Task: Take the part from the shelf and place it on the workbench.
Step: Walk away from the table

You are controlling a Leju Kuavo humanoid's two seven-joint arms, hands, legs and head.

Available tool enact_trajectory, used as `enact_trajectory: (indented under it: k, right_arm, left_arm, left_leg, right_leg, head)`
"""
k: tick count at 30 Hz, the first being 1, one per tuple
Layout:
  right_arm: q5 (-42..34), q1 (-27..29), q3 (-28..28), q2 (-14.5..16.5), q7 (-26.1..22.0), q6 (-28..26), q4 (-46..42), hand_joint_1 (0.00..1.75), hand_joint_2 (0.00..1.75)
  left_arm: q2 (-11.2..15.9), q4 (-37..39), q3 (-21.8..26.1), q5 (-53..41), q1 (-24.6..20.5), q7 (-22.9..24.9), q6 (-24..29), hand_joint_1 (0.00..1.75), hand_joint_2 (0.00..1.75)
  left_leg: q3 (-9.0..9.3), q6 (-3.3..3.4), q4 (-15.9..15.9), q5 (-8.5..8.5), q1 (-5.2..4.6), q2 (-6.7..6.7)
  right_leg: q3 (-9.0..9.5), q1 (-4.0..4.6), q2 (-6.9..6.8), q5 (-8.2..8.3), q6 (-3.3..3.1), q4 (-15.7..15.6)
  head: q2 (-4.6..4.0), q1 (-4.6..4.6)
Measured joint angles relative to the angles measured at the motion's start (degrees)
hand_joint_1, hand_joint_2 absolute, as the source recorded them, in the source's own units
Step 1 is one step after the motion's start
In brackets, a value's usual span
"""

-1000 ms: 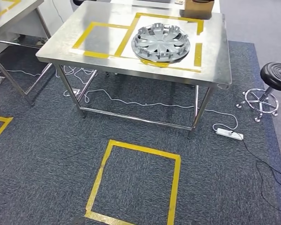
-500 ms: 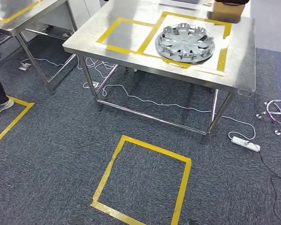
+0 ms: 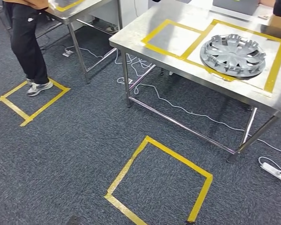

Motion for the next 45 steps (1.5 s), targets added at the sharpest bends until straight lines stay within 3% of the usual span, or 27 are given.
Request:
enact_trajectory:
  k: [2,3,5,7,9,10,12,14,16,18,20,22,24,25,26,28,30,31,33,35,37,39,40,41,42,44,45]
  right_arm:
    - [0.1,-0.2,0.0,0.1,0.1,0.0,0.0,0.00,0.00]
    - [0.2,-0.3,0.0,0.2,0.1,0.0,0.0,0.00,0.00]
    - [0.7,-0.3,0.1,0.4,0.2,-0.1,0.0,0.00,0.00]
    - [1.9,-0.2,0.5,0.5,0.1,-0.2,0.0,0.00,0.00]
    - [4.1,0.0,1.3,0.5,0.0,-0.1,0.0,0.00,0.00]
    - [5.7,0.0,2.0,0.5,0.2,0.1,0.0,0.00,0.00]
    - [9.2,-0.1,3.8,0.5,0.9,0.6,0.0,0.00,0.00]
    - [12.0,-0.1,5.8,0.5,1.8,1.1,0.0,0.00,0.00]
    - [13.6,-0.1,7.5,0.4,2.3,1.3,0.0,0.00,0.00]
    - [15.0,-0.3,9.1,0.4,2.7,1.4,0.0,0.00,0.00]
    - [16.2,-0.5,10.6,0.4,3.0,1.7,0.0,0.00,0.00]
    - [17.1,-0.4,11.7,0.4,3.1,1.8,0.0,0.00,0.00]
    - [18.1,-0.3,12.7,0.4,3.2,1.9,0.1,0.00,0.00]
    - [18.5,-0.2,13.2,0.4,3.2,2.0,0.1,0.00,0.00]
    - [18.9,-0.1,13.6,0.4,3.2,2.0,0.1,0.00,0.00]
    - [19.2,-0.2,14.3,0.4,3.2,2.0,0.1,0.00,0.00]
    - [19.3,-0.2,14.8,0.4,3.2,2.0,0.1,0.00,0.00]
    - [19.4,-0.3,15.0,0.4,3.2,2.0,0.2,0.00,0.00]
    - [19.4,-0.5,15.3,0.4,3.0,1.9,0.2,0.00,0.00]
    - [19.2,-0.6,15.5,0.3,2.5,1.6,0.2,0.00,0.00]
    - [18.6,-0.5,15.5,0.3,2.1,1.2,0.2,0.00,0.00]
    - [18.1,-0.4,15.5,0.2,1.8,0.9,0.2,0.00,0.00]
    - [17.8,-0.3,15.5,0.1,1.7,0.8,0.3,0.00,0.00]
    - [17.6,-0.4,15.5,0.0,1.5,0.7,0.3,0.00,0.00]
    - [17.4,-0.4,15.5,0.0,1.4,0.7,0.3,0.00,0.00]
    - [17.0,-0.5,15.3,-0.1,1.1,0.4,0.3,0.00,0.00]
    - [16.8,-0.6,15.2,-0.1,1.0,0.2,0.3,0.00,0.00]
  left_arm:
    - [0.0,0.0,0.0,-0.1,0.2,-0.1,0.3,0.00,0.44]
    - [0.1,0.0,0.0,-0.2,0.4,-0.3,0.6,0.00,0.00]
    - [0.2,0.0,0.0,-0.7,0.6,-1.1,1.5,0.00,0.00]
    - [0.2,0.0,-0.1,-1.4,0.4,-2.2,2.3,0.00,0.00]
    - [0.1,0.0,-0.2,-1.9,0.3,-3.2,2.7,0.00,0.00]
    - [0.2,0.0,-0.3,-2.1,0.3,-3.6,2.9,0.00,0.00]
    - [0.2,0.0,-0.3,-2.6,0.5,-4.2,3.5,0.00,0.00]
    - [0.2,0.0,-0.3,-3.0,0.3,-4.6,4.0,0.00,0.87]
    - [0.2,0.0,-0.4,-3.5,0.1,-4.8,4.6,0.00,1.75]
    - [0.3,0.0,-0.4,-4.0,0.2,-4.8,5.0,0.00,1.75]
    - [0.3,0.0,-0.4,-4.2,0.4,-4.8,4.9,0.00,1.75]
    - [0.2,0.0,-0.5,-4.3,0.3,-4.7,4.2,0.00,1.75]
    - [0.1,0.0,-0.5,-4.0,0.2,-4.6,2.9,0.00,1.75]
    - [0.1,0.0,-0.5,-3.8,0.2,-4.6,2.2,0.00,1.75]
    - [0.2,0.0,-0.4,-3.6,0.2,-4.6,1.6,0.00,1.75]
    - [0.2,0.0,-0.4,-3.4,0.2,-4.6,0.9,0.00,0.87]
    - [0.2,0.0,-0.4,-3.0,0.1,-5.0,0.2,0.00,0.00]
    - [0.2,0.0,-0.3,-2.6,0.1,-5.4,-0.4,0.00,0.00]
    - [0.3,0.0,-0.2,-1.5,0.2,-6.6,-2.3,0.00,0.00]
    - [0.4,0.0,0.1,-0.6,0.3,-7.6,-4.1,0.00,0.00]
    - [0.3,0.0,0.3,-0.1,0.1,-8.0,-5.1,0.00,0.00]
    - [0.2,0.0,0.4,0.0,-0.1,-8.0,-5.6,0.00,0.00]
    - [0.2,0.0,0.6,0.0,-0.1,-8.0,-5.7,0.00,0.00]
    - [0.2,0.0,0.7,0.0,0.0,-7.9,-5.7,0.00,0.00]
    - [0.1,0.0,0.9,0.0,0.0,-7.8,-5.7,0.00,0.00]
    - [0.1,0.0,1.2,-0.1,0.0,-7.7,-5.7,0.00,0.00]
    - [0.1,0.0,1.2,-0.1,-0.2,-7.7,-5.6,0.00,0.00]
  left_leg:
    - [-0.39,-0.77,-0.2,0.40,0.23,-1.19]
    - [-0.58,-1.09,-0.1,0.37,0.29,-0.98]
    - [-1.90,-1.59,2.3,-1.41,0.14,1.73]
    - [-5.02,-1.98,8.8,-5.16,0.06,5.08]
    - [-7.68,-2.36,14.6,-7.29,0.26,6.15]
    - [-7.68,-2.50,14.9,-6.83,0.40,6.38]
    - [-4.64,-2.67,9.9,-3.65,0.64,7.38]
    - [-0.72,-2.51,3.0,-1.36,0.53,9.84]
    - [0.69,-1.72,0.2,-1.22,0.24,10.86]
    - [0.67,-0.76,0.0,-1.25,0.16,9.57]
    - [0.74,-0.10,-0.1,-1.13,0.25,8.37]
    - [0.71,0.40,-0.2,-1.02,0.30,7.20]
    - [0.70,0.62,-0.2,-1.00,0.25,5.65]
    - [0.73,0.63,-0.1,-0.99,0.23,4.75]
    - [0.80,0.61,-0.1,-0.99,0.23,3.84]
    - [0.95,0.46,-0.1,-0.98,0.30,2.12]
    - [0.81,-0.02,0.0,-0.91,0.27,0.66]
    - [0.63,-0.38,0.0,-0.78,0.32,0.03]
    - [0.28,-1.13,-0.3,-0.44,0.54,-0.87]
    - [-0.53,-1.65,1.0,-1.43,0.44,1.56]
    - [-3.24,-1.97,6.5,-4.69,0.21,5.23]
    - [-6.72,-2.22,13.7,-7.68,0.29,6.27]
    - [-7.50,-2.29,15.5,-7.83,0.33,6.35]
    - [-7.23,-2.32,15.1,-6.91,0.37,6.43]
    - [-5.92,-2.31,12.8,-5.18,0.39,6.73]
    - [-1.89,-2.23,5.5,-1.84,0.20,9.15]
    - [-0.41,-1.92,2.7,-1.16,0.01,10.49]
  right_leg:
    - [0.26,0.14,-0.51,0.08,-0.27,-0.6]
    - [0.38,0.18,-1.16,0.26,-0.60,-0.7]
    - [0.48,0.13,-2.71,0.62,-1.26,-1.1]
    - [0.47,0.24,-4.52,0.67,-1.62,-1.3]
    - [0.42,0.32,-6.49,0.57,-1.75,-1.3]
    - [0.42,0.32,-7.38,0.52,-1.73,-1.3]
    - [0.57,0.27,-8.89,0.36,-1.51,-1.2]
    - [0.70,0.51,-10.13,-0.01,-0.92,-1.1]
    - [0.87,0.87,-11.32,-0.41,-0.26,-1.1]
    - [1.32,0.79,-12.14,-0.76,0.31,-1.1]
    - [0.79,0.51,-10.08,-2.40,0.81,1.0]
    - [-2.15,0.44,-6.74,-5.96,0.99,7.6]
    - [-5.88,0.53,-5.40,-8.60,0.86,15.0]
    - [-6.81,0.57,-5.19,-8.41,0.73,16.3]
    - [-6.57,0.56,-5.03,-6.98,0.57,15.1]
    - [-3.54,0.36,-3.40,-2.44,0.33,7.6]
    - [-0.69,-0.02,-0.86,-0.03,0.29,1.1]
    - [-0.13,-0.07,-0.11,0.15,0.24,-0.1]
    - [0.10,0.09,-0.92,0.29,-0.25,-0.5]
    - [0.11,0.15,-2.29,0.62,-1.04,-0.8]
    - [0.10,0.29,-3.99,0.71,-1.59,-1.0]
    - [0.05,0.46,-5.88,0.60,-1.82,-1.0]
    - [0.05,0.49,-6.78,0.55,-1.87,-1.0]
    - [0.07,0.50,-7.59,0.50,-1.86,-0.9]
    - [0.13,0.50,-8.34,0.43,-1.79,-0.9]
    - [0.33,0.69,-9.63,0.18,-1.42,-0.9]
    - [0.41,0.90,-10.26,0.00,-1.13,-0.8]
  head:
    - [0.00,-0.03]
    - [0.00,-0.02]
    - [0.00,-0.36]
    - [0.00,-0.72]
    - [0.00,-0.78]
    - [0.00,-0.78]
    - [0.00,-0.79]
    - [0.00,-0.95]
    - [0.00,-0.99]
    - [0.00,-0.87]
    - [0.00,-0.73]
    - [0.00,-0.52]
    - [0.00,-0.41]
    - [0.00,-0.36]
    - [0.00,-0.35]
    - [0.00,-0.32]
    - [0.00,-0.33]
    - [0.00,-0.35]
    - [0.00,-0.38]
    - [0.00,-0.62]
    - [0.00,-0.99]
    - [0.00,-1.11]
    - [0.00,-1.12]
    - [0.00,-1.13]
    - [0.00,-1.13]
    - [0.00,-1.19]
    - [0.00,-1.24]
